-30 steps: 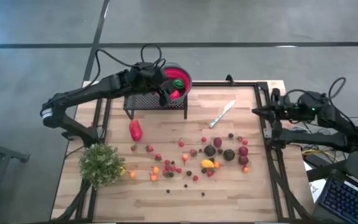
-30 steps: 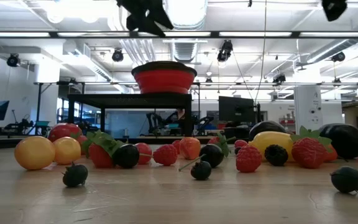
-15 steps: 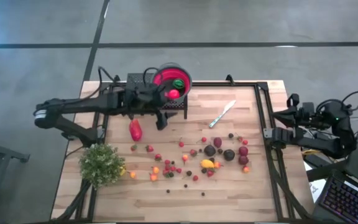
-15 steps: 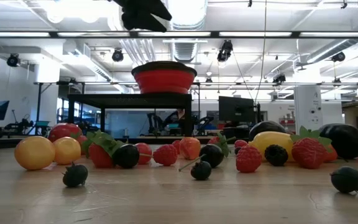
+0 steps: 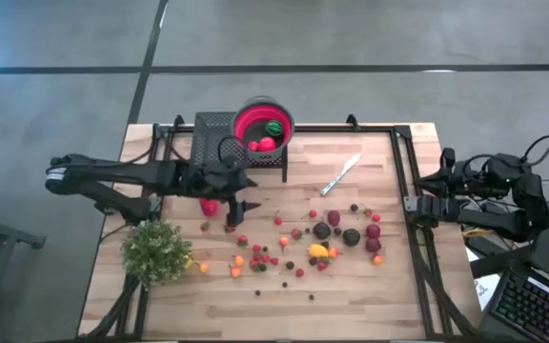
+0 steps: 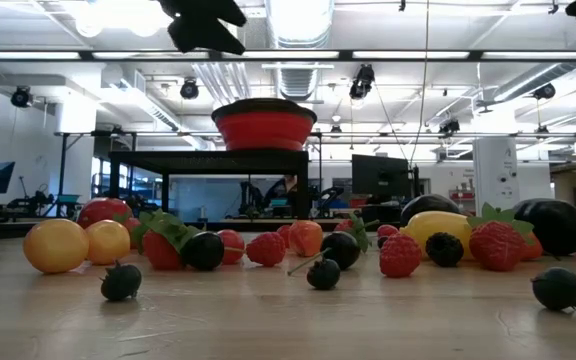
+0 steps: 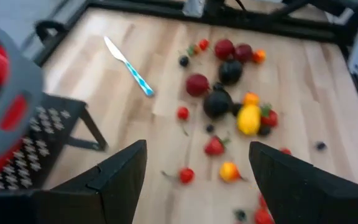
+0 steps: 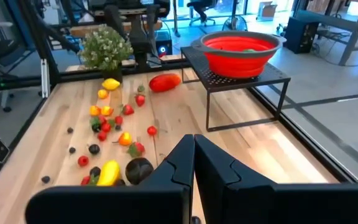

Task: Pick & Place Fruit
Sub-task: Put the red strawberry into the red gray strainer bowl on the shelf

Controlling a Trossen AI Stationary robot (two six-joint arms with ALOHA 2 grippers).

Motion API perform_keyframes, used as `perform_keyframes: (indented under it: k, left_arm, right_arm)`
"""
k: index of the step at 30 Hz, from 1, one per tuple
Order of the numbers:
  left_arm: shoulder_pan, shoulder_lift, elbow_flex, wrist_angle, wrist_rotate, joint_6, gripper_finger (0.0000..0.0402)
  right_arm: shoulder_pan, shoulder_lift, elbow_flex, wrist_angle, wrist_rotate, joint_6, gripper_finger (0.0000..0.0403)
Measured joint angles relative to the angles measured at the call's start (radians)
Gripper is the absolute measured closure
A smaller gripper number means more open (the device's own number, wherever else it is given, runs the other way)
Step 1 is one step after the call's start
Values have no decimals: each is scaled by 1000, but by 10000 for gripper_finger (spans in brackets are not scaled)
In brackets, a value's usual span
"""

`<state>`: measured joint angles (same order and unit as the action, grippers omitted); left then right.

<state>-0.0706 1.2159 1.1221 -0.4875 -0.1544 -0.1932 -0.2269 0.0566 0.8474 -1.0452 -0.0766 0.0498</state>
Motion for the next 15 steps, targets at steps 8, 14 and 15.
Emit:
perform_keyframes:
  k: [8, 14, 15]
  left_arm:
    - [-118, 2, -9, -81, 1, -46, 113]
    - [-164, 3, -28, -152, -1, -80, 113]
    - [-167, 3, -32, -183, -2, -82, 113]
  right_arm:
    - [0, -2, 0, 1, -1, 5, 394]
    - [0, -2, 0, 1, -1, 7, 394]
    - [0, -2, 0, 1, -1, 8, 394]
